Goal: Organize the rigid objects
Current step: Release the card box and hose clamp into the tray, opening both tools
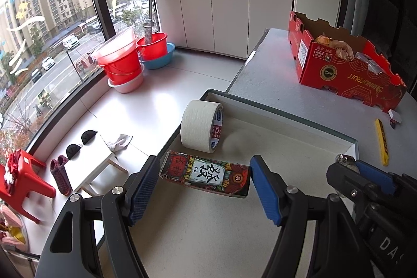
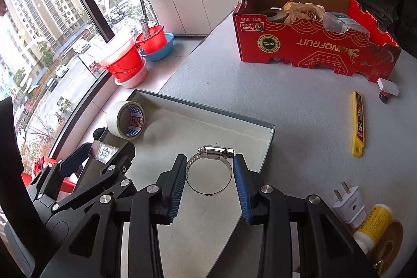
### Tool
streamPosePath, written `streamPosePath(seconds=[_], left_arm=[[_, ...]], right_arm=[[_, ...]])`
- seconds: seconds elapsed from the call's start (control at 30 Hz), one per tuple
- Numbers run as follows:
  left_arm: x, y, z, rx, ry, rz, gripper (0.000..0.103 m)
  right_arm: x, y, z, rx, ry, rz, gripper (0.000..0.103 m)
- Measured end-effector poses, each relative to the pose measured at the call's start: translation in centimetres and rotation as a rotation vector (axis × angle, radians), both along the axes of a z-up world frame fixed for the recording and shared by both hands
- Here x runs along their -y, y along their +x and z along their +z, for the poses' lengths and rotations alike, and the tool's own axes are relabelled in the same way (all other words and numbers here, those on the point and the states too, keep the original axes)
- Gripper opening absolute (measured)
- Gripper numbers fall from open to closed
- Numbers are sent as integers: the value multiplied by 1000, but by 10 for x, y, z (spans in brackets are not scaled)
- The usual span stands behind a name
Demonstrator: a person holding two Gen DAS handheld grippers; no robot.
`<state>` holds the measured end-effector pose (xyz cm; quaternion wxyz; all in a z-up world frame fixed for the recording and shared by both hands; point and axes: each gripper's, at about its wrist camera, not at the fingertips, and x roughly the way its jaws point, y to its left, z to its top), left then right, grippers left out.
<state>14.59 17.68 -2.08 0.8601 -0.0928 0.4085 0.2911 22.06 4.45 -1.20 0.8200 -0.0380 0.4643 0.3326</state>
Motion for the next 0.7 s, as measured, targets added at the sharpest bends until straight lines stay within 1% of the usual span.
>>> streamPosePath(seconds=[0.37, 0.47, 0.5, 0.57, 0.6, 0.63, 0.67, 0.7], left_arm=[[-5, 3, -8, -26, -20, -3, 75], [-7, 0, -8, -26, -19, 4, 82], [-8, -1, -8, -29, -23, 10, 82], [-12, -3, -10, -50, -44, 26, 84], [-12, -4, -9, -50, -46, 14, 87], [-11, -5, -9, -55, -48, 7, 87], [-9, -7, -7, -56, -49, 2, 87], [-7, -9, -6, -51, -49, -6, 87]], right_arm=[[-8, 5, -10, -6, -23, 7, 38], [-7, 3, -8, 10, -30, 15, 39], [-6, 3, -8, 8, -29, 17, 43], [-3, 5, -7, 11, -41, -6, 67], [1, 5, -5, 12, -11, -4, 77], [4, 3, -2, 16, 5, -12, 93], [7, 1, 1, 32, 7, -28, 96], [11, -2, 6, 49, 12, -35, 96]])
